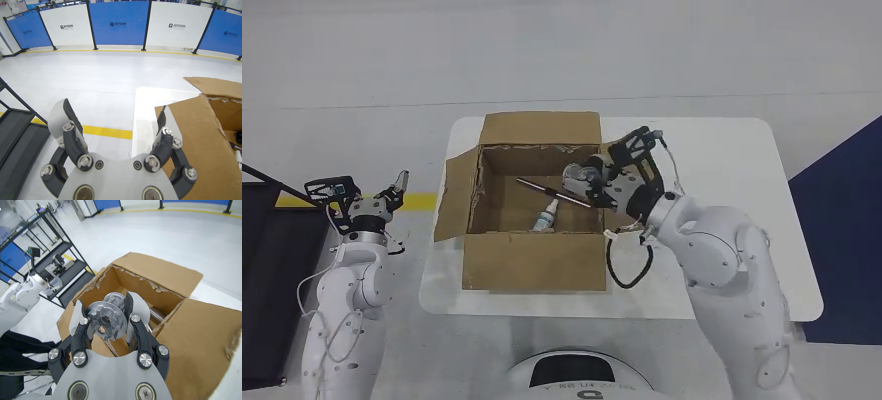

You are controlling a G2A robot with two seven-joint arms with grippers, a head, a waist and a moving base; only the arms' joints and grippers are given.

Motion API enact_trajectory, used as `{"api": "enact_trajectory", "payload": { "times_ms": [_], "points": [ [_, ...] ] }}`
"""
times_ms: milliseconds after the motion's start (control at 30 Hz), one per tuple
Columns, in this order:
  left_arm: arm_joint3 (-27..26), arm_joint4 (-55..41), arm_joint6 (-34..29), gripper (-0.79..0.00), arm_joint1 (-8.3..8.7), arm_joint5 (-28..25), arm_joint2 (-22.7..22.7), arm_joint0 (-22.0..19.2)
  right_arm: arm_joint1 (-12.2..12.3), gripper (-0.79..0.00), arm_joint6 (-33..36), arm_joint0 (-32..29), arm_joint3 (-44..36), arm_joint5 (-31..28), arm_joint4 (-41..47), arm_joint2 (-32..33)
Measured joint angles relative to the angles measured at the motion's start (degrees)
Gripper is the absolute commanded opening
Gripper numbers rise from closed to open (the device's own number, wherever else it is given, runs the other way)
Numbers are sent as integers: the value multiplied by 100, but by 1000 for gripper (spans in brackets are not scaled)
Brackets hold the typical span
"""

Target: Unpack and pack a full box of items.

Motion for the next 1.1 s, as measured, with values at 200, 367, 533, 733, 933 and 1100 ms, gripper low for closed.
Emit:
{"api": "enact_trajectory", "payload": {
  "times_ms": [200, 367, 533, 733, 933, 1100],
  "points": [
    [0, 0, 0, 0, 0, 0, 0, 0, 68, -785, -960, -1154, -577, 329, 74, 1067],
    [0, 0, 0, 0, 0, 0, 0, 0, 82, -785, -1281, -1654, -315, 768, 555, 1811],
    [0, 0, 0, 0, 0, 0, 0, 0, 96, -785, -1129, -2096, -100, 1047, 1150, 2333],
    [0, 0, 0, 0, 0, 0, 0, 0, 159, -785, -242, -2133, 555, 1493, 2082, 2979],
    [0, 0, 0, 0, 0, 0, 0, 0, 250, -785, 514, -1733, 1320, 1809, 2344, 3200],
    [0, 0, 0, 0, 0, 0, 0, 0, 335, -785, 939, -1519, 1623, 2394, 2099, 3386]
  ]
}}
